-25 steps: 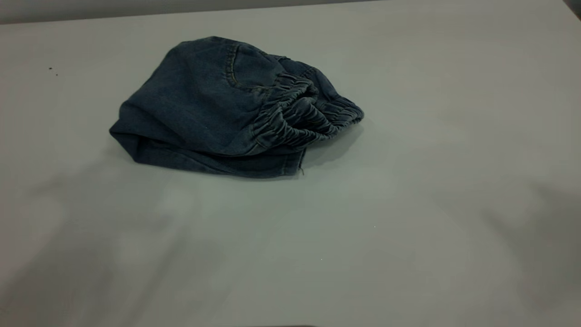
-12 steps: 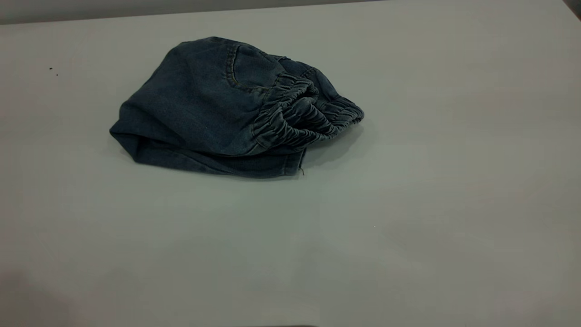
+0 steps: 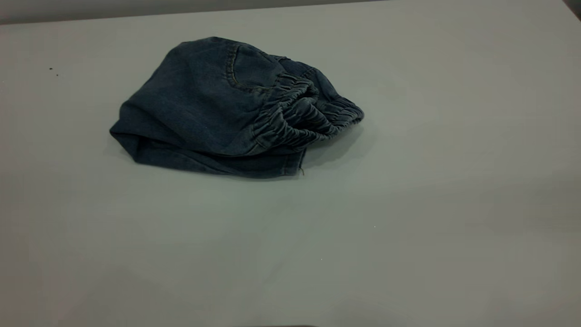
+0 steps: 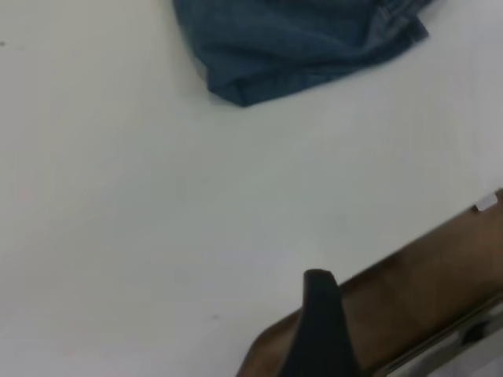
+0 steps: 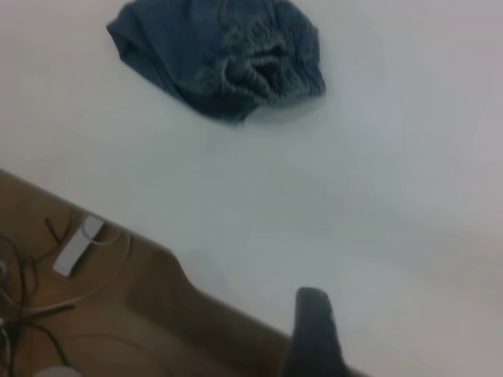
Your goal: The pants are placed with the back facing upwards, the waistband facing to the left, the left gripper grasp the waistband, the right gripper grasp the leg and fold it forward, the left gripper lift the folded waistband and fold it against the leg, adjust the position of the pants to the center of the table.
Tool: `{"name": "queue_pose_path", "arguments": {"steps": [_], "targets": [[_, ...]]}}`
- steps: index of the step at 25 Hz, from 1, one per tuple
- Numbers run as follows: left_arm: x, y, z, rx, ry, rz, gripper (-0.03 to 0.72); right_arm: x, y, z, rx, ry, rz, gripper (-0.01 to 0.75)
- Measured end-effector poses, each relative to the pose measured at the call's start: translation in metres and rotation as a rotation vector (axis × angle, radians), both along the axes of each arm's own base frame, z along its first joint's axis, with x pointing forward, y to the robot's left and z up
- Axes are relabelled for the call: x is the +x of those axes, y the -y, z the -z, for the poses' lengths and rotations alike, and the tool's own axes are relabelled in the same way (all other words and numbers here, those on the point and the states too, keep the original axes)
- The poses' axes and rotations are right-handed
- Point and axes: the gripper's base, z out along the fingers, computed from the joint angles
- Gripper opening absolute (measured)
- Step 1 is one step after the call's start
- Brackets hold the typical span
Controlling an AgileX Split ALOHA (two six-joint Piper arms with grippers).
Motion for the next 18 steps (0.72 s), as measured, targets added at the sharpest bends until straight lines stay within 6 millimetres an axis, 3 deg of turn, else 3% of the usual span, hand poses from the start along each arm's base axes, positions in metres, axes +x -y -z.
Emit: {"name": "queue_pose_path", "arguments": {"steps": [11, 18], "targets": [[-0.012, -0.003, 0.057, 0.034, -0.1, 0.023, 0.512, 0.001, 0.01, 0.063, -0.06, 0.075, 0.081, 0.465], [-0.01, 0.004, 0.084, 0.014, -0.173, 0.06, 0.512, 0.0, 0.011, 0.067, -0.06, 0.089, 0.084, 0.465]]}}
